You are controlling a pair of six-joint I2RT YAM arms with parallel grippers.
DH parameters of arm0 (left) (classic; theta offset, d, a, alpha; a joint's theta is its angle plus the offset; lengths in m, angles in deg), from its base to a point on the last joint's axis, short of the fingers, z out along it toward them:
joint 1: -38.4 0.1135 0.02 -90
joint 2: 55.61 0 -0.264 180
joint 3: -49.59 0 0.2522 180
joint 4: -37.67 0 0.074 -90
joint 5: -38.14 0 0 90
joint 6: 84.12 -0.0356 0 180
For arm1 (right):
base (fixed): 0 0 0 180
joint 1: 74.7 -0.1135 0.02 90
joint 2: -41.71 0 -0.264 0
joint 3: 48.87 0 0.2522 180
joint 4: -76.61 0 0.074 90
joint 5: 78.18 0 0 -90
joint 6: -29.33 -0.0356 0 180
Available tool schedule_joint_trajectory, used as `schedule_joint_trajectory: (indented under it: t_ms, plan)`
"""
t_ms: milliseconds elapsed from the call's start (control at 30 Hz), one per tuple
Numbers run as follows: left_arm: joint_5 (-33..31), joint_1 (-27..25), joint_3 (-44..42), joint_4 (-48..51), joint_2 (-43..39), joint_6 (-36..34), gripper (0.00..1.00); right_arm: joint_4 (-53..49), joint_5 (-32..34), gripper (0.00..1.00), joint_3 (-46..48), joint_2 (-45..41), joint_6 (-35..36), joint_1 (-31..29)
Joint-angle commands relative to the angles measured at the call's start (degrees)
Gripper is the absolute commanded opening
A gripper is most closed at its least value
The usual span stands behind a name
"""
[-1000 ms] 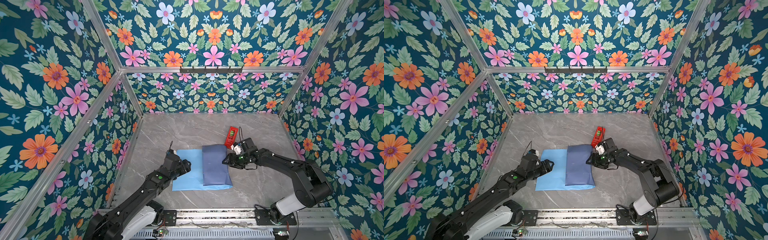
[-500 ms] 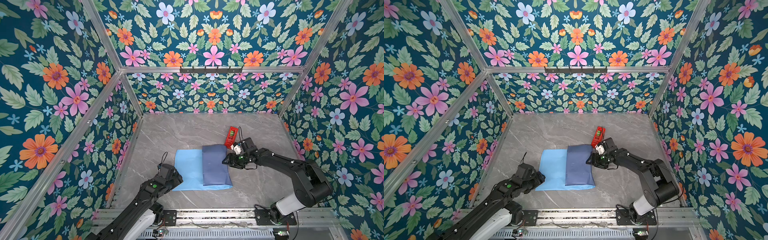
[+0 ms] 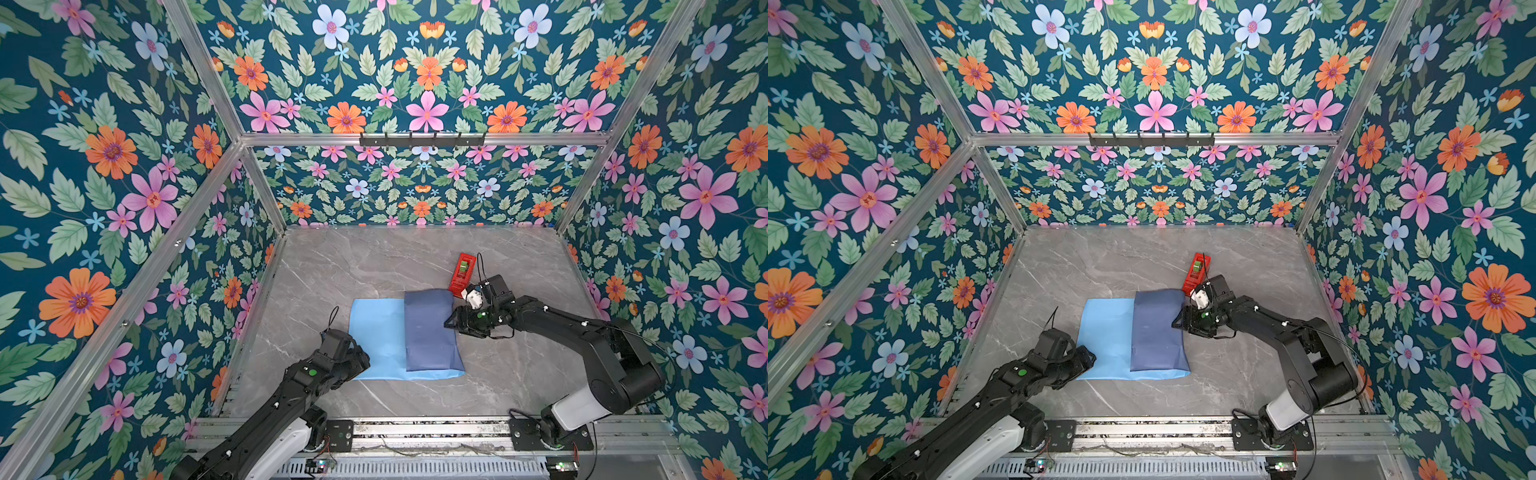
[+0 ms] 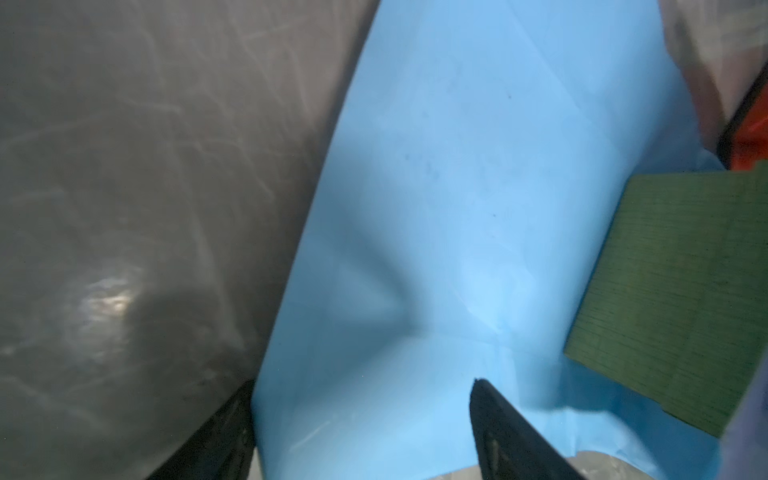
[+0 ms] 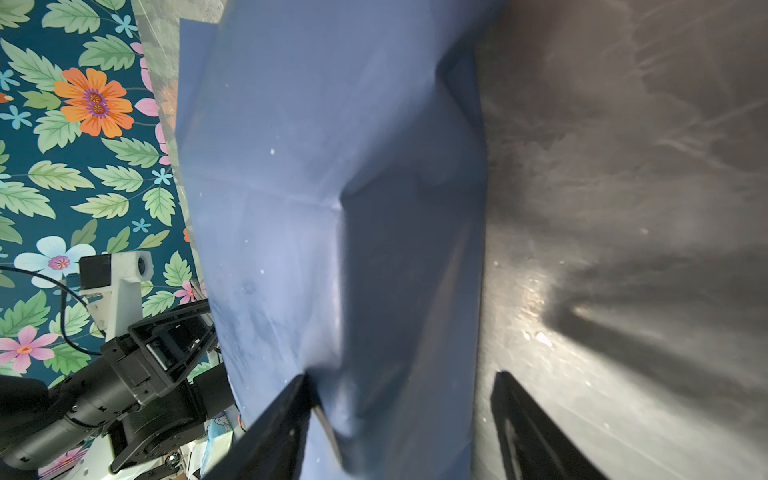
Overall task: Wrap the gift box in paper
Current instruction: 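Move the left gripper down to the paper edge nearest the robot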
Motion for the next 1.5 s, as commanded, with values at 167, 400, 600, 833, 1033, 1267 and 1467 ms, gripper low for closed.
schedule_joint_trajectory:
  t_ms: [167,400,600,833,1033,1267,1467]
  plan:
    - [5.1,2.1,2.3,-8.0,3.5,-7.0,0.80,-7.1,9.0,0.69,0.6,0.1,0.2,-0.1]
    - [5.4,4.7,6.4,-8.2,8.6,-14.1,0.79,-7.3,9.1,0.69,0.6,0.2,0.2,-0.1]
    - [8.3,7.5,9.5,-8.9,11.6,-17.4,0.76,-7.1,8.9,0.69,0.5,0.5,0.1,-0.1]
    - [16.8,13.2,9.7,-12.5,17.2,-16.0,0.76,-6.9,8.9,0.69,0.1,0.9,0.2,-0.2]
    - [19.6,16.6,8.1,-15.5,19.6,-14.9,0.75,-7.0,8.9,0.69,0.1,0.8,0.2,-0.3]
    - [21.5,19.6,6.8,-21.5,23.2,-15.5,0.72,-6.8,8.9,0.68,-0.2,1.3,0.2,-0.4]
    - [18.7,20.3,8.6,-24.6,26.4,-18.0,0.61,-7.1,8.9,0.68,-0.6,1.4,0.2,-0.4]
